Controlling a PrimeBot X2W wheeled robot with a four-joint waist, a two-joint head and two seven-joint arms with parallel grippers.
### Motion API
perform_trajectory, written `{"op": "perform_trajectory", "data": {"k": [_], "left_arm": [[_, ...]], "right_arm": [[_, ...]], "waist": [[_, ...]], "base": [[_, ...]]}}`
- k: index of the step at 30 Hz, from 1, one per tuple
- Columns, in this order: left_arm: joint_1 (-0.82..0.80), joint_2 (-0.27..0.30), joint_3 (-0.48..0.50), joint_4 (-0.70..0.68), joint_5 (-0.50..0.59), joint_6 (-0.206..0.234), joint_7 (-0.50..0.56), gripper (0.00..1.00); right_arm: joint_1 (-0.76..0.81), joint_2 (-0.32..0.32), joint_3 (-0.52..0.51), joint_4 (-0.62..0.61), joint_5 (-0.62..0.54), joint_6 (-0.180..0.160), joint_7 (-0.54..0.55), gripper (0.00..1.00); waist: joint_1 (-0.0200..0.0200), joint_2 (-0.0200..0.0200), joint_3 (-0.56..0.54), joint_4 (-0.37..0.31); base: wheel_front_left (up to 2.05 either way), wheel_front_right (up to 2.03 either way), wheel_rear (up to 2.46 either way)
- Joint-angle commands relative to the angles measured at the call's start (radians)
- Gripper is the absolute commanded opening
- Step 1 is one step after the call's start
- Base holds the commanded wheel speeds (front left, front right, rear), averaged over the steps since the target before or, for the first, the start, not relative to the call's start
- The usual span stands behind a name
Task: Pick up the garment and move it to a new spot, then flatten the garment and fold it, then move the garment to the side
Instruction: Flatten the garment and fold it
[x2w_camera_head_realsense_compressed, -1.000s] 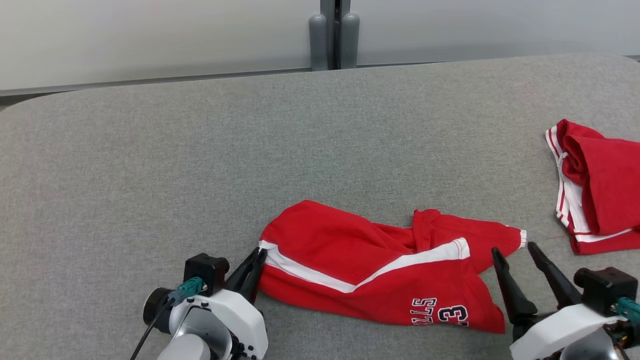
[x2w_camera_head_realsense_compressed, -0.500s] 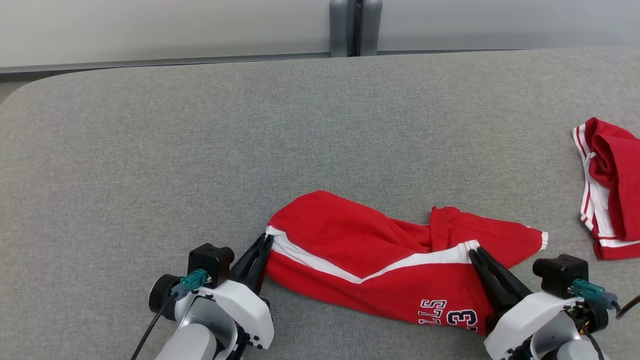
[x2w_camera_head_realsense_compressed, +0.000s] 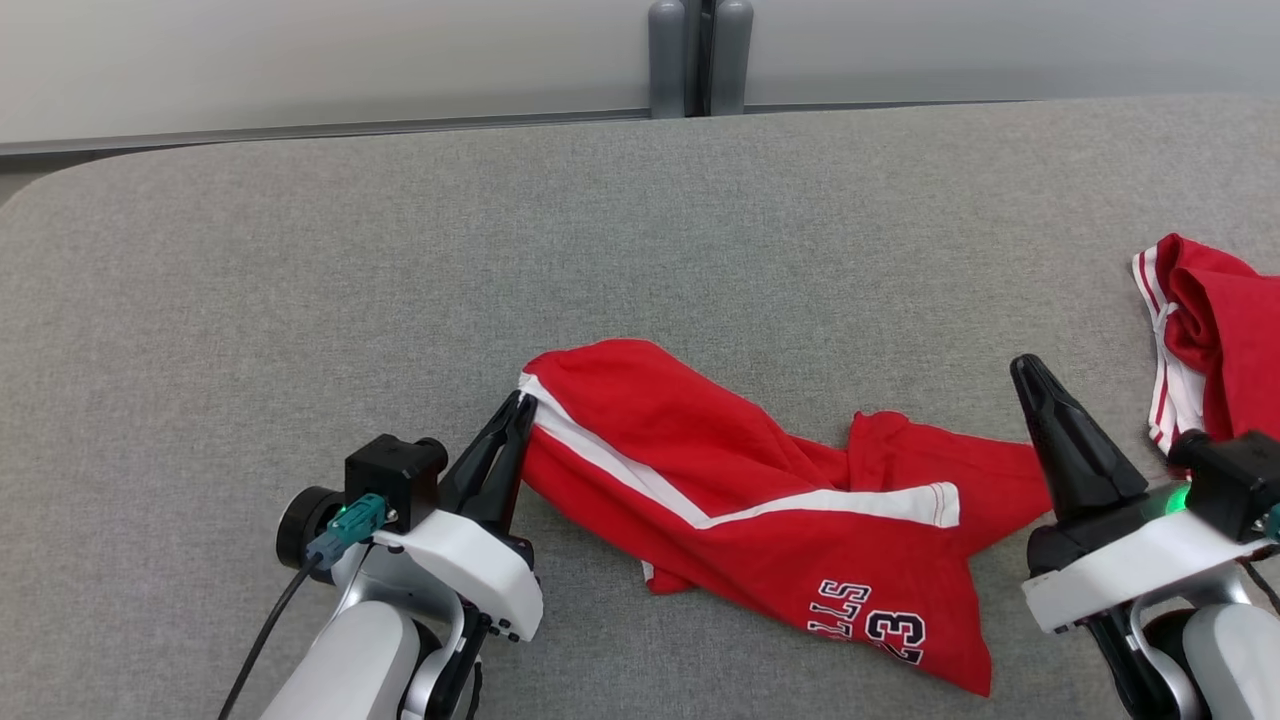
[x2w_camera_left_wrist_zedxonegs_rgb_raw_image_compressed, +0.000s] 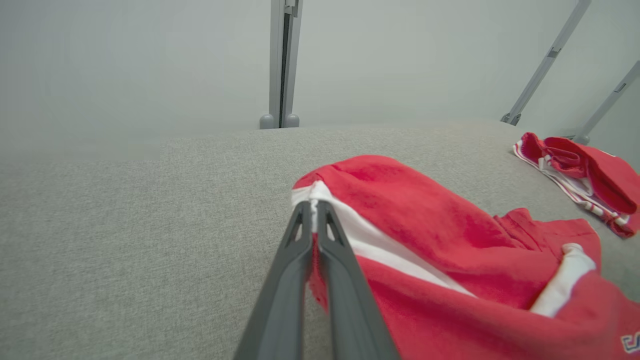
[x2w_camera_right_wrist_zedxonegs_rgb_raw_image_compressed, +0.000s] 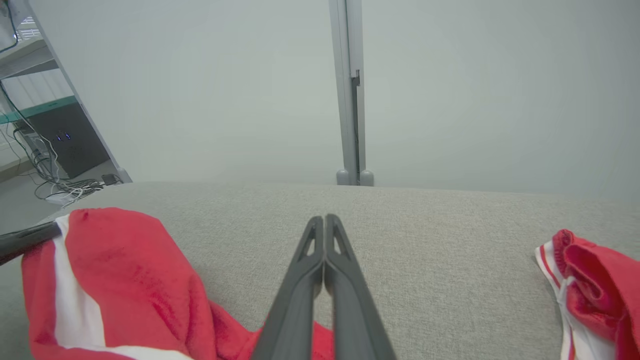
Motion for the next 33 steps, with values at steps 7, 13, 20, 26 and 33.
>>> {"op": "perform_trajectory", "data": {"k": [7,13,20,26,33], "left_arm": [[0.017,0.016,-0.002,-0.031,-0.009,0.016,0.018,0.00],[0.028,0.019,-0.008,-0.039,-0.013,0.022,0.024,0.00],[0.050,0.026,-0.012,-0.036,-0.019,0.029,0.031,0.00],[0.089,0.038,-0.017,-0.033,-0.029,0.034,0.034,0.00],[0.114,0.047,-0.023,-0.036,-0.035,0.037,0.041,0.00]], "right_arm": [[0.003,0.016,-0.031,-0.097,-0.031,0.000,0.014,0.00],[0.032,0.047,-0.069,-0.127,-0.043,0.000,0.011,1.00],[0.110,0.085,-0.143,-0.194,-0.075,0.000,-0.005,1.00],[0.246,0.120,-0.175,-0.270,-0.118,0.000,0.041,1.00],[0.313,0.138,-0.171,-0.302,-0.154,0.000,0.077,1.00]], "waist": [[0.0000,-0.0001,-0.007,-0.010],[0.0000,-0.0001,-0.015,-0.015],[0.0000,-0.0001,-0.035,-0.026],[0.0000,-0.0001,-0.060,-0.039],[0.0000,-0.0001,-0.073,-0.046]], "base": [[0.00,0.00,0.00],[0.00,0.00,0.00],[0.00,0.00,0.00],[0.00,0.00,0.00],[0.00,0.00,0.00]]}}
